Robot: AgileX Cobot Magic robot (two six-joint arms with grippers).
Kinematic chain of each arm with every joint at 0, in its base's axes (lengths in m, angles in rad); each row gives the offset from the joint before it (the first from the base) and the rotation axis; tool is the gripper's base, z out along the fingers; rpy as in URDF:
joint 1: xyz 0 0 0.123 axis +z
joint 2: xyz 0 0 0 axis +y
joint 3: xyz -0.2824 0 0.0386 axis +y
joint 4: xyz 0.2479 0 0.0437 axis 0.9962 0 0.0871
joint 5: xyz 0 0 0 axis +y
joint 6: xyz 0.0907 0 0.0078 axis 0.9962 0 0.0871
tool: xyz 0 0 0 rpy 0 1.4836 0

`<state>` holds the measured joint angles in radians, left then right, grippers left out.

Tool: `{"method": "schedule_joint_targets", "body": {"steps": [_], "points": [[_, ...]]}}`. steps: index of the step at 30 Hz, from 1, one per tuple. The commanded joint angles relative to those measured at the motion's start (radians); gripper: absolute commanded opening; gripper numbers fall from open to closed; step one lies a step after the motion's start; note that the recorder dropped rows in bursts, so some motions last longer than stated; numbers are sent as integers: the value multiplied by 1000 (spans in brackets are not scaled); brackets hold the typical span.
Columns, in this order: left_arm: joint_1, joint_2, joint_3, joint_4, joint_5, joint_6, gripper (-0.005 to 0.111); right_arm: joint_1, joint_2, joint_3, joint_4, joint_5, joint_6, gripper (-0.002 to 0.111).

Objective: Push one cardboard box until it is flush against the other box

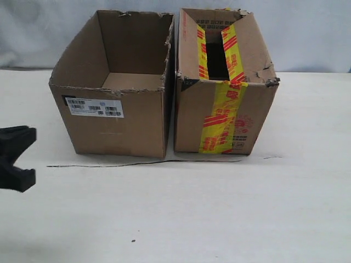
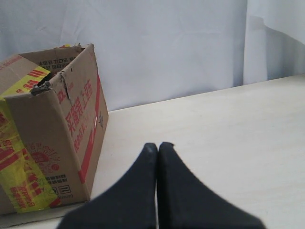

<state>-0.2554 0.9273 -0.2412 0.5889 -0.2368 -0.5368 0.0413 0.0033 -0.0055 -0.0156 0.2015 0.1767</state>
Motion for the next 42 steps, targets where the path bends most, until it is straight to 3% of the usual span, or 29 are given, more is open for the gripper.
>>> {"method": "schedule_joint_targets", "body": {"steps": [1,4,6,10,16,19,21,26,33,42], "points": [[0,-289,113,-26,106,18,0,-5,-3,6,2,-1,-8,0],[0,-502,188,-22,183,24,0,-5,-3,6,2,-1,-8,0],[0,-663,206,-24,326,24,0,-5,-3,6,2,-1,-8,0],[0,-807,206,-24,350,24,0,-5,-3,6,2,-1,-8,0],[0,-828,206,-53,360,24,0,-5,-3,6,2,-1,-8,0],[0,-838,231,-379,348,24,0,-5,-3,6,2,-1,-8,0],[0,-849,241,-471,312,24,0,-5,-3,6,2,-1,-8,0],[46,-918,241,-480,486,24,0,-5,-3,6,2,-1,-8,0],[220,-927,241,-455,479,24,0,-5,-3,6,2,-1,-8,0],[241,-927,241,-443,487,24,0,-5,-3,6,2,-1,-8,0]]}}
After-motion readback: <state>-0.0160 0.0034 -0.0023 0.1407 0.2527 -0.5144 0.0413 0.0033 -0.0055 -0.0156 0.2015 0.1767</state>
